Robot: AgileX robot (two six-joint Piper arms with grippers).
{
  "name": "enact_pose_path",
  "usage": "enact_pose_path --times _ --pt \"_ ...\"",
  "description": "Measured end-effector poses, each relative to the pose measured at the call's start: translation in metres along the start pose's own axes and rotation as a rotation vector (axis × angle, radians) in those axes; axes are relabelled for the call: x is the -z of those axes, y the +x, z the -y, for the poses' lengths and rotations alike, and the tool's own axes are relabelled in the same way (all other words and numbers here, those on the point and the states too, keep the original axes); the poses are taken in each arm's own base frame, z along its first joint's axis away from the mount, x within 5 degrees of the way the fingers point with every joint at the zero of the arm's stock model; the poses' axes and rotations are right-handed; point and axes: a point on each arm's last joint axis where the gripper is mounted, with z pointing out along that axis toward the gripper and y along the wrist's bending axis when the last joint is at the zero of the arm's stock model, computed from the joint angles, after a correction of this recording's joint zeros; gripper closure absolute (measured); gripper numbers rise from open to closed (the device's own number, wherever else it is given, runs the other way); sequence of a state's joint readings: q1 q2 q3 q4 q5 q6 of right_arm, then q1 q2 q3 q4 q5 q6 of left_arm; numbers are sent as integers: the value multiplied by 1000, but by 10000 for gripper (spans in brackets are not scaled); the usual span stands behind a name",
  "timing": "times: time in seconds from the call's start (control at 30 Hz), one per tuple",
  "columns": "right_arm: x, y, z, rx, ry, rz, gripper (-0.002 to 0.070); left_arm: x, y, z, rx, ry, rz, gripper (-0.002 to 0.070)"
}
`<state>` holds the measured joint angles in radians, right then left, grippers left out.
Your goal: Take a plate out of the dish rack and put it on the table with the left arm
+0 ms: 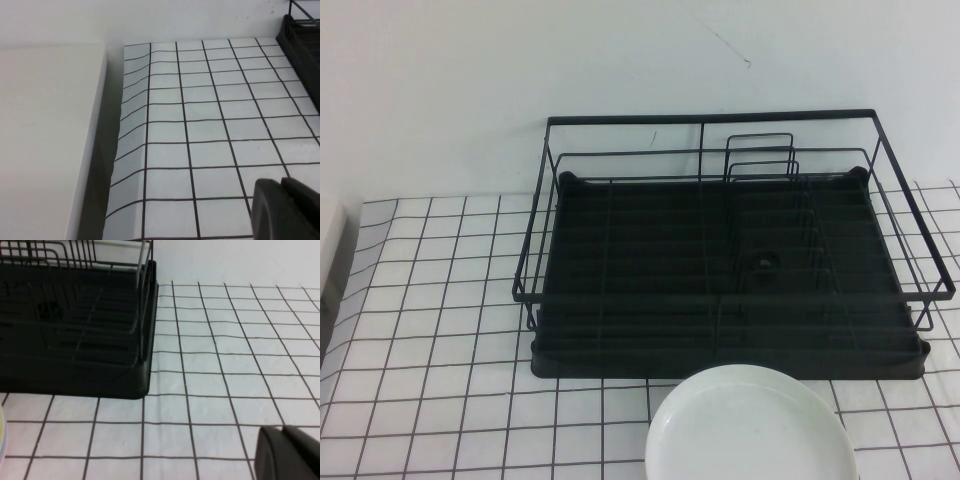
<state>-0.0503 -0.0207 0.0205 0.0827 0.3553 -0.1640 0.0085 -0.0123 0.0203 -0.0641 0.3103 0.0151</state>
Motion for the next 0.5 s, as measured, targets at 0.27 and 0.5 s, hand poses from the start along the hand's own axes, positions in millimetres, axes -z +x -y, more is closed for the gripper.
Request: enact_pose_path --times 0.27,0.5 --pt "0 0 0 0 0 0 678 0 0 0 -8 -1 -5 677" --pt "0 0 0 0 0 0 678 0 0 0 -8 -1 -5 677"
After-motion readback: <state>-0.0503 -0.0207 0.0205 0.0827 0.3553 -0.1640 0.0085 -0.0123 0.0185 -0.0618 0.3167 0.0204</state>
